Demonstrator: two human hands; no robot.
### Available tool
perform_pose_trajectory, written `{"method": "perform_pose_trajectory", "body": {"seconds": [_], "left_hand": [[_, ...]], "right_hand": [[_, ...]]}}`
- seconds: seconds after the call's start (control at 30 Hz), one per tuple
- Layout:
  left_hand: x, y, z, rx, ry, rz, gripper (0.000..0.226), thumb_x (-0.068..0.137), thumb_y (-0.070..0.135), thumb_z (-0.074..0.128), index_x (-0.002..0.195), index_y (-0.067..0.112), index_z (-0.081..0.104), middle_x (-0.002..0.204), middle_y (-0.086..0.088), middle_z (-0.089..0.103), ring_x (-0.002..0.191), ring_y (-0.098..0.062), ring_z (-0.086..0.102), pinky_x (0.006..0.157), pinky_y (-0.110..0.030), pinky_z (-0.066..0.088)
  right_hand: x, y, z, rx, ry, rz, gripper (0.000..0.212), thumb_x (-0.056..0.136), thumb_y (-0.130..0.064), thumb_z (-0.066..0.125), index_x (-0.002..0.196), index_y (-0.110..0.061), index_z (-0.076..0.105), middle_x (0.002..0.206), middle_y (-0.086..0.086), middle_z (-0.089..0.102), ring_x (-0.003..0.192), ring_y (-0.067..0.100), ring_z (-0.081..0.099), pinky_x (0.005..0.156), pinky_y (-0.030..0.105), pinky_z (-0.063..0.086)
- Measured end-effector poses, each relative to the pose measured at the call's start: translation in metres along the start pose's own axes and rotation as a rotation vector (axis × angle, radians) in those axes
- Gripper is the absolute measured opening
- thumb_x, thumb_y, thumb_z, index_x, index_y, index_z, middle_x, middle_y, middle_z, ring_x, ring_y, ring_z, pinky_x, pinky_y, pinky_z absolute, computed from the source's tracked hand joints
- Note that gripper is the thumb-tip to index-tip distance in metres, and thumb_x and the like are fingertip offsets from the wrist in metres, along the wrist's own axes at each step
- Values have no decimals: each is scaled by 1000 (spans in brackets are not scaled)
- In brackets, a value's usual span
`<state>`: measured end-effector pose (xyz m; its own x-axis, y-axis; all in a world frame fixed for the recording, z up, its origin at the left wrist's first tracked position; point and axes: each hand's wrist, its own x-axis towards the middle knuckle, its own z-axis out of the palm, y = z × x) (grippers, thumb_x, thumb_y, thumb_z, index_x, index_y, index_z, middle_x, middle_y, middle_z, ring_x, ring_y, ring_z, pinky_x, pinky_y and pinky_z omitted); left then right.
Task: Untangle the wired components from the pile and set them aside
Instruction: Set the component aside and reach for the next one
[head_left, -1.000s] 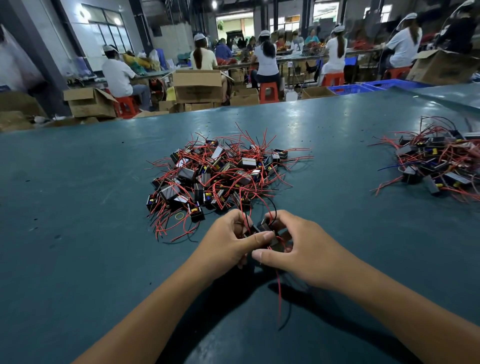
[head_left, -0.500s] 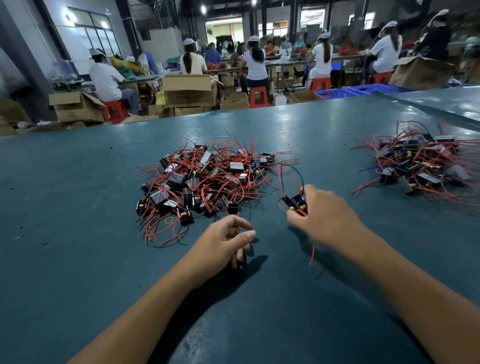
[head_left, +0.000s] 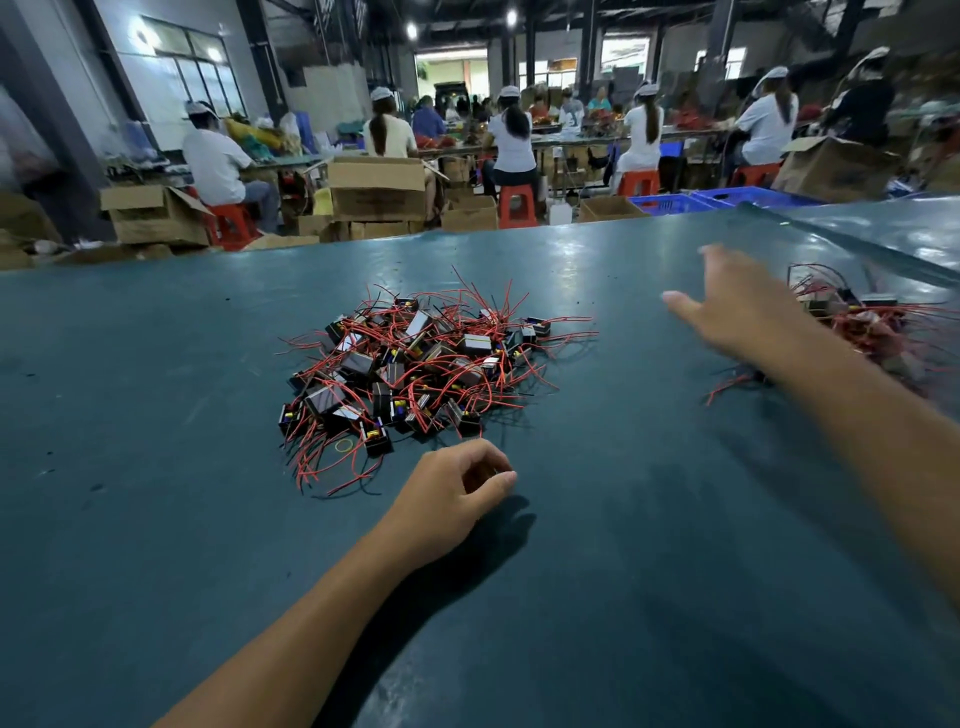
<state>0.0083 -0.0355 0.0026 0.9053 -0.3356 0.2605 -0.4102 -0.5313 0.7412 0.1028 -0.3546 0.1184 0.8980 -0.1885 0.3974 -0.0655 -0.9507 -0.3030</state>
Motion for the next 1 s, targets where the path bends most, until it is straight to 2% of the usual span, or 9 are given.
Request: {"method": "perform_pose_trajectory", "body": {"seconds": [0.07, 0.13, 0.2, 0.3, 0.4, 0.53, 0.67, 0.83, 1.0], "left_hand": [[2, 0, -1, -157, 16, -57, 12, 97, 26, 64, 90, 17, 68, 64, 12, 60, 56, -1, 51, 56, -14, 40], [3, -1, -4, -323, 78, -136, 15, 97, 24, 63, 91, 11, 69, 60, 11, 53, 51, -4, 44, 50, -15, 35], [6, -3, -9, -509, 151, -230, 16, 97, 21, 63, 90, 7, 69, 57, 5, 49, 46, -7, 36, 44, -19, 29], [12, -14, -25, -974, 239, -439, 17, 98, 21, 58, 88, 8, 65, 56, 4, 40, 42, -8, 28, 40, -20, 20], [15, -30, -39, -1347, 241, -586, 20, 101, 24, 50, 88, 10, 58, 58, 5, 38, 46, -7, 30, 41, -18, 26], [19, -43, -44, -1458, 241, -614, 19, 98, 24, 52, 95, 7, 60, 69, 1, 42, 56, -10, 35, 50, -20, 33], [21, -49, -48, -1507, 167, -601, 21, 93, 25, 55, 96, 6, 63, 73, -1, 46, 60, -11, 41, 56, -22, 37], [21, -52, -50, -1509, 48, -588, 22, 94, 29, 53, 90, 7, 59, 71, 2, 38, 57, -10, 33, 50, -21, 34], [21, -59, -53, -1597, 3, -607, 26, 100, 30, 49, 100, 6, 58, 64, 4, 36, 49, -9, 32, 46, -21, 29]], "right_hand": [[-22, -41, 22, 92, -135, -206, 51, 94, -43, 61, 128, -4, 56, 125, 18, 63, 112, 33, 59, 95, 40, 46], [-43, -75, 49, 163, -257, -324, 34, 98, -35, 58, 118, -7, 64, 115, 13, 68, 103, 27, 61, 88, 32, 46], [-51, -99, 72, 209, -269, -378, 24, 99, -25, 55, 112, -8, 65, 110, 12, 69, 98, 25, 61, 86, 33, 48], [-46, -127, 93, 272, -220, -365, 21, 98, -18, 53, 110, -6, 65, 107, 13, 68, 97, 28, 60, 86, 40, 50], [-39, -144, 111, 284, -193, -351, 22, 97, -18, 53, 112, -6, 63, 109, 13, 65, 98, 28, 58, 87, 40, 50], [-28, -151, 127, 250, -174, -311, 28, 97, -16, 49, 122, -9, 60, 118, 14, 62, 108, 31, 56, 92, 43, 50], [-9, -154, 128, 216, -106, -329, 29, 97, -14, 49, 123, -9, 60, 116, 15, 65, 108, 33, 58, 91, 45, 51], [13, -160, 126, 71, -297, -391, 38, 100, -23, 51, 136, -13, 52, 127, 14, 62, 111, 31, 57, 93, 45, 51], [21, -166, 127, -6, -385, -437, 49, 98, -29, 57, 143, -17, 47, 138, 10, 56, 122, 30, 55, 99, 47, 49]]}}
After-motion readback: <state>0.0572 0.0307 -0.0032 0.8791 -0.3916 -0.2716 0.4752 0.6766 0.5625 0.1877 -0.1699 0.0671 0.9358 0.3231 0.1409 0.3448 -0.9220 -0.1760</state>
